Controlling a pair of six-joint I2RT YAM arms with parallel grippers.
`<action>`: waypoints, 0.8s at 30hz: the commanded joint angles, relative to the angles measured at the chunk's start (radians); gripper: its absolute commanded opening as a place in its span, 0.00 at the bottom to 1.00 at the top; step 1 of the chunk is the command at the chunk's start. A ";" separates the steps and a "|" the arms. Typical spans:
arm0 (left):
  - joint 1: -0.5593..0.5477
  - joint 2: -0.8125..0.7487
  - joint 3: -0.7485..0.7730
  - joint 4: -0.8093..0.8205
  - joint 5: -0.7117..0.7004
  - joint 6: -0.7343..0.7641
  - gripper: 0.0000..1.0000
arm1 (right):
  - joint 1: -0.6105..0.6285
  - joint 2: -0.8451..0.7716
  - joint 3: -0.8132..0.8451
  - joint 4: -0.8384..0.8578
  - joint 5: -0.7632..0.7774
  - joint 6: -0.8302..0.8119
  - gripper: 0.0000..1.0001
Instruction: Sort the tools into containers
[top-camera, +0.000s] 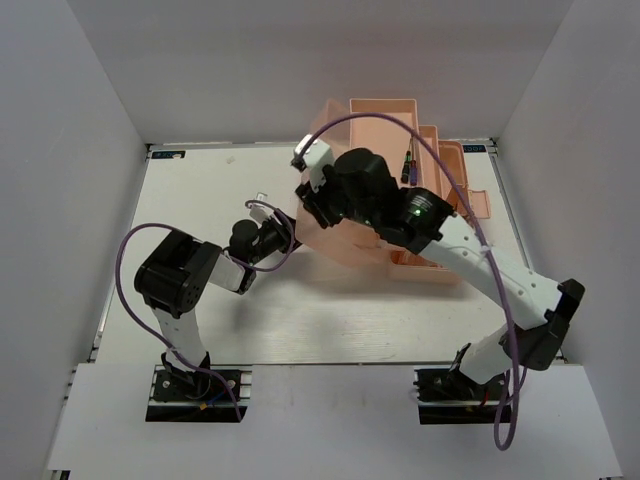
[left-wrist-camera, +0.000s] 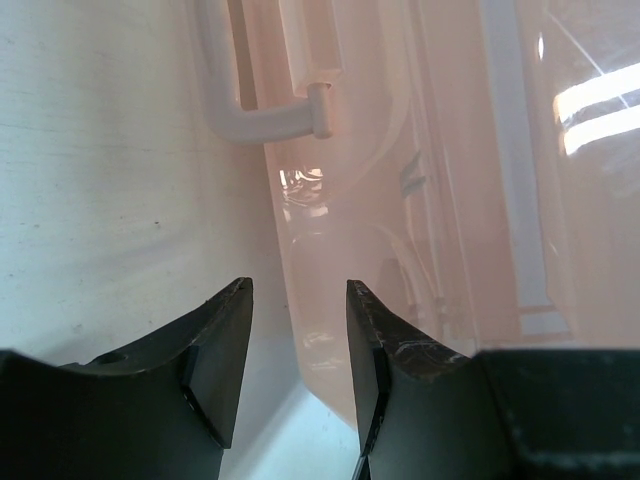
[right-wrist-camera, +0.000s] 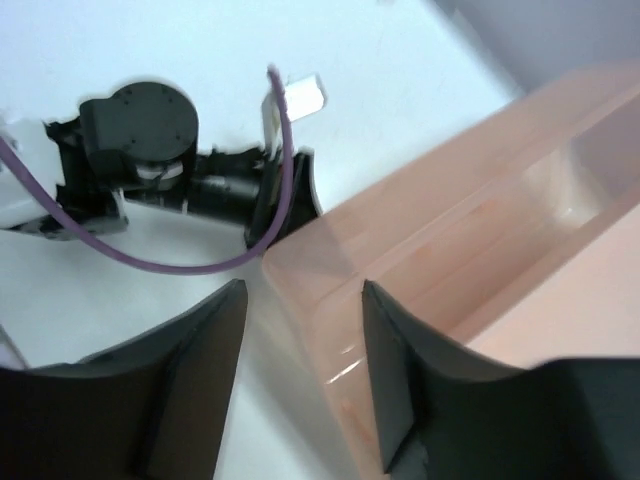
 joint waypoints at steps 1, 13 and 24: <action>-0.010 -0.004 0.038 0.057 0.027 -0.009 0.53 | -0.002 -0.049 0.078 -0.023 0.022 -0.082 0.39; -0.010 -0.022 0.095 -0.006 0.047 0.019 0.53 | -0.483 -0.198 -0.249 0.451 0.636 -0.200 0.00; -0.010 -0.041 0.179 -0.061 0.116 0.072 0.51 | -1.040 -0.028 -0.370 0.150 0.125 0.074 0.00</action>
